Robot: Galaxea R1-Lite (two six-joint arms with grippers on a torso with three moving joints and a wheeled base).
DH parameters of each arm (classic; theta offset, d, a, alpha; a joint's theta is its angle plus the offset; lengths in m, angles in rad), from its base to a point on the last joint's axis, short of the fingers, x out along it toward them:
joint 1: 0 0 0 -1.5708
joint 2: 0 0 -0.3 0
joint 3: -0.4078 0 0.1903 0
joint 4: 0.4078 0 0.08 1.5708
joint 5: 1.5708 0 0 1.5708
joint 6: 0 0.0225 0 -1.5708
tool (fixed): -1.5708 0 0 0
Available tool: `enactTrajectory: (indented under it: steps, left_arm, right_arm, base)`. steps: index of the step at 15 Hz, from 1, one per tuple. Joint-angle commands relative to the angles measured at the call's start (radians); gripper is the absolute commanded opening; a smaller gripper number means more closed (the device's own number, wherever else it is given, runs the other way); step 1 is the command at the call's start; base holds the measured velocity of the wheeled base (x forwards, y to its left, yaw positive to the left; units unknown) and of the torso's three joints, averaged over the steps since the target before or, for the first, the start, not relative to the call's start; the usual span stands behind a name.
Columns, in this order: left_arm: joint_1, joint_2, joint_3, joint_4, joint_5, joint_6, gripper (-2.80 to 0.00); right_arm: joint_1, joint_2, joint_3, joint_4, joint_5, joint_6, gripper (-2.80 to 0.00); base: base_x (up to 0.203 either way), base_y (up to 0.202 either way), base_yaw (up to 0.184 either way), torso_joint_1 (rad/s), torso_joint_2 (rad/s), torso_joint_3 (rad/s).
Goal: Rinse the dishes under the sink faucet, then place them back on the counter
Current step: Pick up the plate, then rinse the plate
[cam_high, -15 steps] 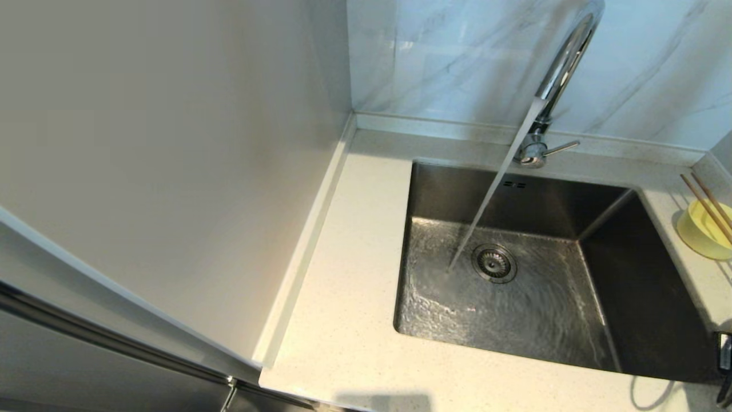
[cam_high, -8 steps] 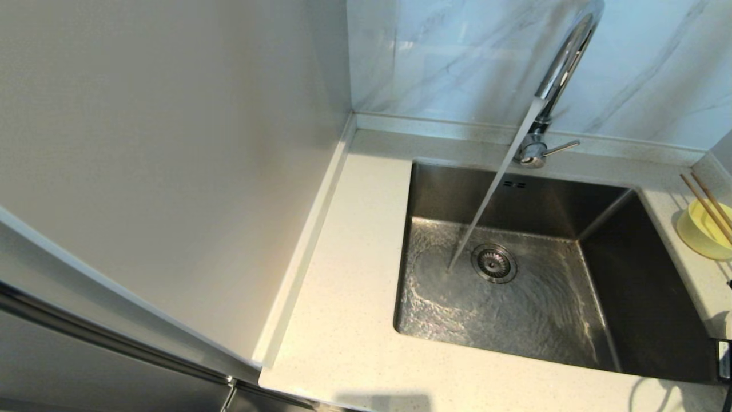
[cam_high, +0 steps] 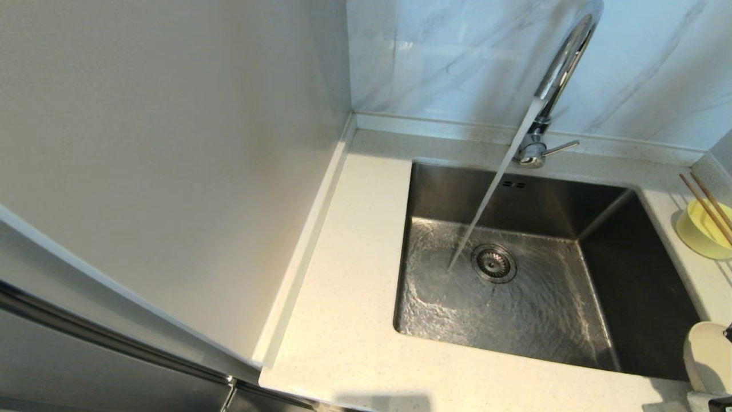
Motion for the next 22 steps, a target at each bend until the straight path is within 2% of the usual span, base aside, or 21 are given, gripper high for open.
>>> enactTrajectory:
  steps: [1, 4, 9, 14, 18, 22]
  left_arm:
    - [0.000, 0.000, 0.000, 0.000, 0.000, 0.000, -2.80]
    - [0.000, 0.000, 0.000, 0.000, 0.000, 0.000, -2.80]
    - [0.000, 0.000, 0.000, 0.000, 0.000, 0.000, -2.80]
    - [0.000, 0.000, 0.000, 0.000, 0.000, 0.000, -2.80]
    - [0.000, 0.000, 0.000, 0.000, 0.000, 0.000, -2.80]
    - [0.000, 0.000, 0.000, 0.000, -0.001, 0.000, -2.80]
  right_arm:
    - [0.068, -0.095, 0.001, 0.009, 0.041, -0.027, -2.80]
    - [0.173, -0.115, -0.028, 0.009, 0.107, -0.081, -2.80]
    - [0.328, -0.085, -0.193, 0.003, 0.258, -0.075, -2.80]
    - [0.455, 0.062, -0.422, -0.001, 0.269, 0.008, -2.80]
    - [0.529, 0.253, -0.602, -0.043, 0.271, 0.011, -2.80]
    - [0.636, 0.339, -0.658, -0.069, 0.269, 0.015, -2.80]
  base:
    - [0.000, 0.000, 0.000, 0.000, 0.00, 0.000]
    - [0.000, 0.000, 0.000, 0.000, 0.00, 0.000]
    - [0.000, 0.000, 0.000, 0.000, 0.00, 0.000]
    - [0.000, 0.000, 0.000, 0.000, 0.00, 0.000]
    - [0.000, 0.000, 0.000, 0.000, 0.00, 0.000]
    - [0.000, 0.000, 0.000, 0.000, 0.00, 0.000]
